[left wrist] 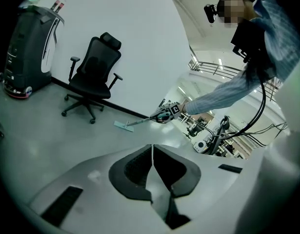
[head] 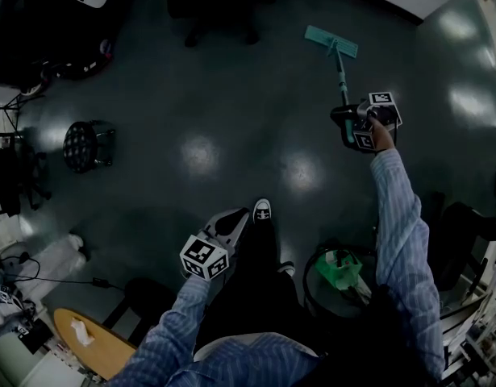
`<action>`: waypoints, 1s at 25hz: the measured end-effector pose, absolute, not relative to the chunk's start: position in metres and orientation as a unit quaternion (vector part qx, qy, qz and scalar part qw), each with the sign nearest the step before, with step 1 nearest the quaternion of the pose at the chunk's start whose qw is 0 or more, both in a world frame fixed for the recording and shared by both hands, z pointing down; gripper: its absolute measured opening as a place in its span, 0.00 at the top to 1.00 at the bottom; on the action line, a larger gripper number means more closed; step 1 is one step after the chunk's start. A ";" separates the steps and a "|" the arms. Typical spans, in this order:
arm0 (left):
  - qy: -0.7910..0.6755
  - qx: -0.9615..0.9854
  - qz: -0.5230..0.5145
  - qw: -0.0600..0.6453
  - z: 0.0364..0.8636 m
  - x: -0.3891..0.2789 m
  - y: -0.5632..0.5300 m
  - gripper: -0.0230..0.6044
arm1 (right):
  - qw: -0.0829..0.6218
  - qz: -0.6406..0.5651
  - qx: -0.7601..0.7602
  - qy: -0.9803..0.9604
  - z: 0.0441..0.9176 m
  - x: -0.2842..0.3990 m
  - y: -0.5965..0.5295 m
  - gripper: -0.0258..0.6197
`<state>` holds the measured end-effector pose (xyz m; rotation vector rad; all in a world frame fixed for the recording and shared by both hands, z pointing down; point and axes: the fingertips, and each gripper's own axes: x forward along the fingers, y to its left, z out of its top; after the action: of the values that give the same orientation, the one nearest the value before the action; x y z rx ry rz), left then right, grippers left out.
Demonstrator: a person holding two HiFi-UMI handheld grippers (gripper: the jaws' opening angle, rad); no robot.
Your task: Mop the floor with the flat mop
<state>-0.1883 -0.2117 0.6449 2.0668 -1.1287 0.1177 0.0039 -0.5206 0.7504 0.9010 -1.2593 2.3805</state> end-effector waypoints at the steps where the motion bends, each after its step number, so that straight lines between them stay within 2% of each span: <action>1: -0.444 0.809 0.048 0.382 0.645 -0.189 -0.210 0.95 | 0.152 0.828 0.313 -0.439 0.750 0.004 -0.516 0.92; 9: -0.449 0.817 0.040 0.360 0.622 -0.179 -0.203 0.95 | 0.168 0.832 0.304 -0.433 0.737 0.018 -0.441 0.92; 19: -0.407 0.850 0.058 0.330 0.584 -0.116 -0.127 0.95 | 0.210 0.833 0.287 -0.424 0.711 0.072 -0.261 0.92; 25: -0.402 0.859 0.066 0.310 0.558 -0.091 -0.076 0.95 | 0.203 0.843 0.279 -0.414 0.697 0.099 -0.143 0.92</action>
<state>-0.0912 -0.0759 0.5582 2.2682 -1.0617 0.1731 0.0993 -0.1426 0.6966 0.7783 -1.1548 2.3521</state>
